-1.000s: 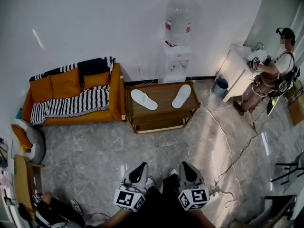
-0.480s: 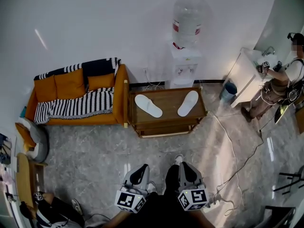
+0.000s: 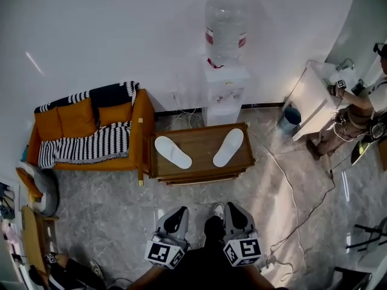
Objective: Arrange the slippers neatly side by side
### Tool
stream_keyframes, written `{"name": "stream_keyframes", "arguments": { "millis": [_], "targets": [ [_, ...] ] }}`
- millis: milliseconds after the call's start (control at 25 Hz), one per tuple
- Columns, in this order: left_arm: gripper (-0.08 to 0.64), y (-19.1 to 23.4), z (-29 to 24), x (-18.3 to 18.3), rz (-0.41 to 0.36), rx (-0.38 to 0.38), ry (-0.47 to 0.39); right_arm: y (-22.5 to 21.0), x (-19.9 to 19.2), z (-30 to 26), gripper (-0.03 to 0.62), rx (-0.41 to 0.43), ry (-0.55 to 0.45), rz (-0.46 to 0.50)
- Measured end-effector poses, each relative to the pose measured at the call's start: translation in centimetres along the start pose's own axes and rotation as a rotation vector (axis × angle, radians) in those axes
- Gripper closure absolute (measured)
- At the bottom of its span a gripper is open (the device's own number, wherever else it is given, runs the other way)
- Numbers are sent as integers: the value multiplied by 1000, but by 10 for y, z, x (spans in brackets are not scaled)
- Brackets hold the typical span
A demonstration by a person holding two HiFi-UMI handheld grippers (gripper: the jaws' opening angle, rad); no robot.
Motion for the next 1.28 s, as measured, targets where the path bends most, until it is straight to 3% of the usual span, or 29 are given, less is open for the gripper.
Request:
{"name": "stream_keyframes", "arguments": {
  "millis": [240,480,760,1280],
  "targets": [
    [543,-21,-87,14,8,22,12,-79,33,-43,580,13,28,9],
    [543,-39,-138,37,-14,40,-4,-133,56,-80,580,45,49,21],
    [543,-32,-170,39,-3,38,24,-164,58,-118,580,17,79,-31],
    [543,11,-217,48,-10,-15,27,-197,20,-192,580,-95,215,-114]
  ]
}}
Point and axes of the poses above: the fingertips, and each gripper's own axes: z backward along the fingers, y to its left, x out of its top, the point moved 8 cm from there along z, backward along the fingers, and after that the axes turned 3 degrees about x, right-handed, at the moved point
